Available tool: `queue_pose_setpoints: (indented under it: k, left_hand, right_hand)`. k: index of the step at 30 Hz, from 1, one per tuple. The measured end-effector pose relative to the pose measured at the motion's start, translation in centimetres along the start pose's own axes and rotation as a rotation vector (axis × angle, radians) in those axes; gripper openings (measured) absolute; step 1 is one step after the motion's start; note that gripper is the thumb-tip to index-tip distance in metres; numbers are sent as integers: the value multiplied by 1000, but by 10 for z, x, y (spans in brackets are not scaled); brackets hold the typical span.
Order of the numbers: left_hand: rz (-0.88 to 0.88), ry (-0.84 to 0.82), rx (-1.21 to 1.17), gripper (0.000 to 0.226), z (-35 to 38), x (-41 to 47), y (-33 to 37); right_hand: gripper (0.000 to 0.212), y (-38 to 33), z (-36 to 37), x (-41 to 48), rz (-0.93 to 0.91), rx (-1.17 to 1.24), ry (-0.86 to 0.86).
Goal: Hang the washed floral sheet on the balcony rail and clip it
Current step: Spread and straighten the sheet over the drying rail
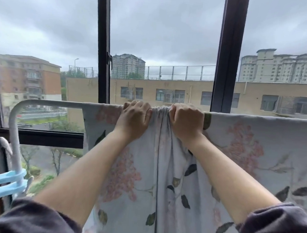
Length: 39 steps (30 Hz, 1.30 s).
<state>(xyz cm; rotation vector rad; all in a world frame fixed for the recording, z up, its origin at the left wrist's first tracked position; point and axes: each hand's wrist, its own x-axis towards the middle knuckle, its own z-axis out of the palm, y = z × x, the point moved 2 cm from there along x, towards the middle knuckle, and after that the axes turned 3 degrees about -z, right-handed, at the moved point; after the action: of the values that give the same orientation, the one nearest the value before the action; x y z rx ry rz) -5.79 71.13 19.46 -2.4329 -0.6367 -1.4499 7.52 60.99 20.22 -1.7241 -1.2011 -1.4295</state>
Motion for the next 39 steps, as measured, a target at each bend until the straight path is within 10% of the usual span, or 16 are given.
queue_pose_setpoints:
  k: [8, 12, 17, 24, 30, 39]
  left_hand:
    - [-7, 115, -79, 36, -14, -30, -21]
    - [-399, 246, 5, 47, -25, -70, -54]
    - [-1013, 87, -480, 51, -29, -89, -79]
    - [-918, 292, -785, 16, -58, -78, -89]
    - [-956, 348, -1156, 31, -104, -44, -133]
    - [-939, 356, -1049, 28, -155, -26, -214]
  right_hand:
    - [42, 10, -8, -1, -20, -22, 44]
    - [46, 14, -12, -1, -4, 6, 1]
    - [52, 11, -19, -3, -23, 37, -73]
    - [53, -4, -13, -11, -81, -20, -310]
    - [29, -35, -15, 4, -90, 148, -265]
    - [28, -116, -19, 39, 76, 238, -81]
